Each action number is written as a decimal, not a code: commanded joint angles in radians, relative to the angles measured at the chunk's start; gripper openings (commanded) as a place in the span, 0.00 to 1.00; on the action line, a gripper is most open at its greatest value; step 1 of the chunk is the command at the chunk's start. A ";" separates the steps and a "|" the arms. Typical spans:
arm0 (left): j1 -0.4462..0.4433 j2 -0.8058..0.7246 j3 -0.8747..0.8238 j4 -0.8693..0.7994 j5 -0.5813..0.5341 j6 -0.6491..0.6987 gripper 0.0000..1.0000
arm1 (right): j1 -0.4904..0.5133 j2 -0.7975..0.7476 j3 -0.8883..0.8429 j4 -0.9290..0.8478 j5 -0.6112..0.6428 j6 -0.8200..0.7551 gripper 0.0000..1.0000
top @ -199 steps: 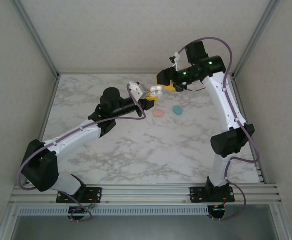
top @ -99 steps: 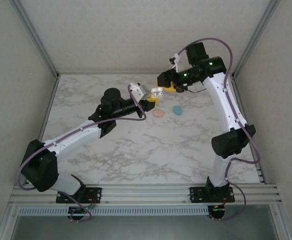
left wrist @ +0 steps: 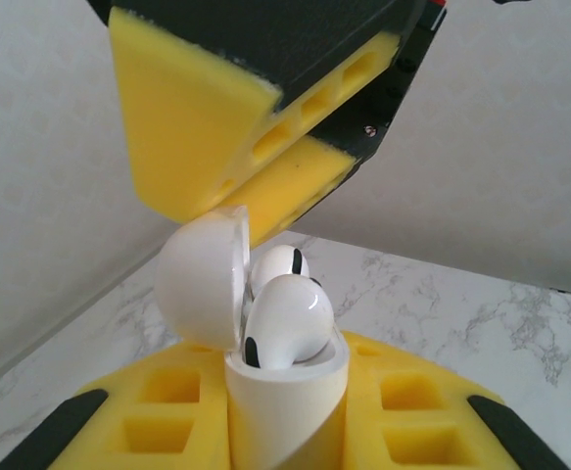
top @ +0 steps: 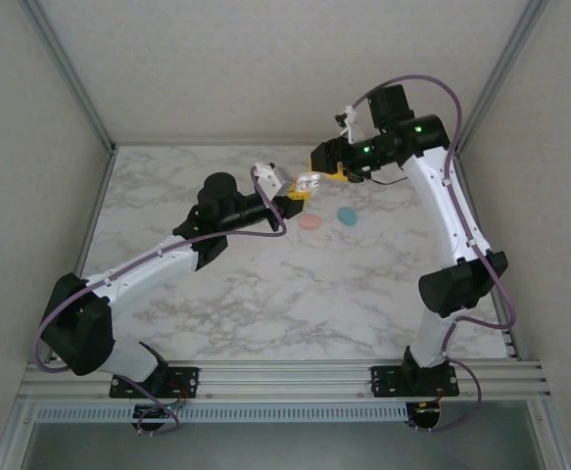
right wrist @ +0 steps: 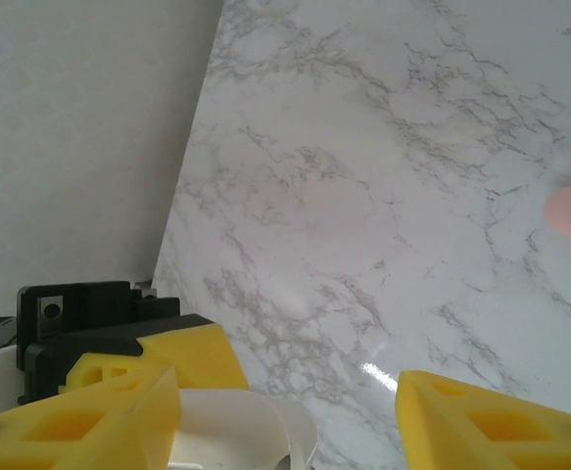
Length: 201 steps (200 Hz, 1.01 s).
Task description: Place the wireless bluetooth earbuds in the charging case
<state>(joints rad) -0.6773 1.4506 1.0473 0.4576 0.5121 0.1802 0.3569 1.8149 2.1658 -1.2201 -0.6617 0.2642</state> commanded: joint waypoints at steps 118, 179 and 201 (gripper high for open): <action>0.006 -0.028 0.030 -0.098 -0.126 -0.101 0.02 | -0.024 -0.210 -0.172 0.135 0.409 0.068 0.72; 0.066 0.149 0.095 -0.258 0.038 -0.544 0.04 | -0.102 -0.480 -0.601 0.461 0.746 0.215 0.99; 0.068 0.276 0.159 -0.307 0.118 -0.678 0.00 | -0.141 -0.475 -0.637 0.440 0.736 0.278 0.99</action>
<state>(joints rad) -0.6167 1.6135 1.1450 0.2436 0.5064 -0.2646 0.2485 1.3315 1.5742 -0.8482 -0.0071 0.4423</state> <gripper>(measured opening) 0.215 0.987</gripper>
